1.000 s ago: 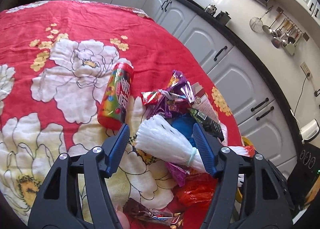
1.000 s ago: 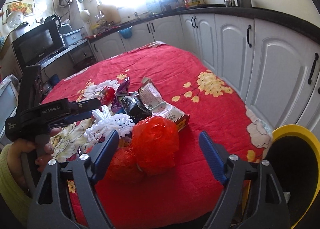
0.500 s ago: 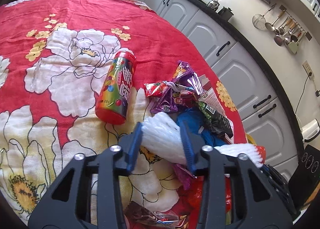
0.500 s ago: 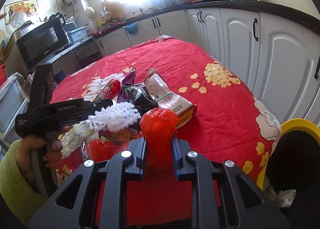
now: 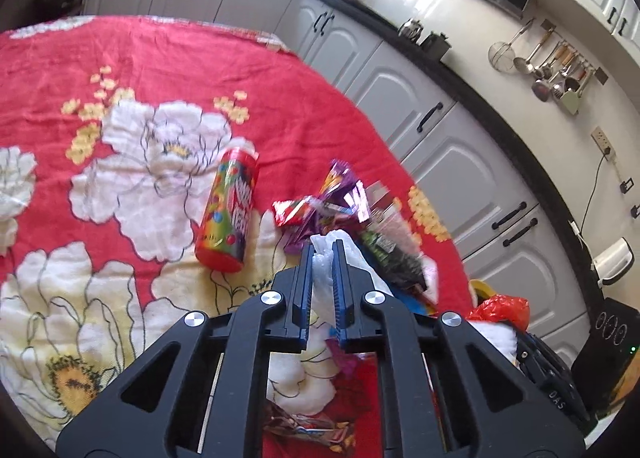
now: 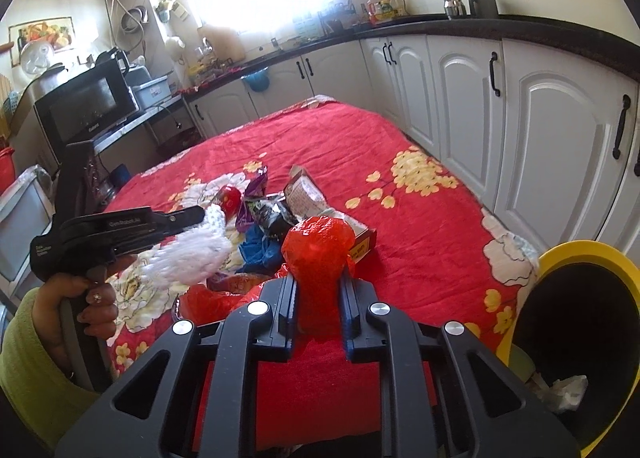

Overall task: Collect trash
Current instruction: 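Carry the tassel and red bag over the yellow bin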

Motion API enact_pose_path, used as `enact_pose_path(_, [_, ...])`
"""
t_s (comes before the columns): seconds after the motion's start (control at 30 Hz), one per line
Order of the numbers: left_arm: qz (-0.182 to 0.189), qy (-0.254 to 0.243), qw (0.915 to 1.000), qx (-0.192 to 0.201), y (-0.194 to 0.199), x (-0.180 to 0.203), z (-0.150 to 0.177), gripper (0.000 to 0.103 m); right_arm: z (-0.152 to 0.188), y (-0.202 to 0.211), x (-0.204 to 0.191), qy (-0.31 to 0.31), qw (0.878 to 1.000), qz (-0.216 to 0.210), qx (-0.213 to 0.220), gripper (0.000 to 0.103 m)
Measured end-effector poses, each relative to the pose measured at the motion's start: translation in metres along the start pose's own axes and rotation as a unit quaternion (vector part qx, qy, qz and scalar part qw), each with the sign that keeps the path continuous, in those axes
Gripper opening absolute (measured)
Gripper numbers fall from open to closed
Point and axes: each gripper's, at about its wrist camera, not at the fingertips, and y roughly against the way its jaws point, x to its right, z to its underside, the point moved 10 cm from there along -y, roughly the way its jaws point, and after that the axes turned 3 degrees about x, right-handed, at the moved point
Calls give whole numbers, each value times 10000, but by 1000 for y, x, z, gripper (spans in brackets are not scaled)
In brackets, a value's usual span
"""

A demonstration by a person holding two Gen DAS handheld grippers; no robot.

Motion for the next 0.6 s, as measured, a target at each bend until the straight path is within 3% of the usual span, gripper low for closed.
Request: enact_pose_path(0.6, [261,-586,9961,610,40,70,-11,5,-29,51,21,-50,9977,315,594,16])
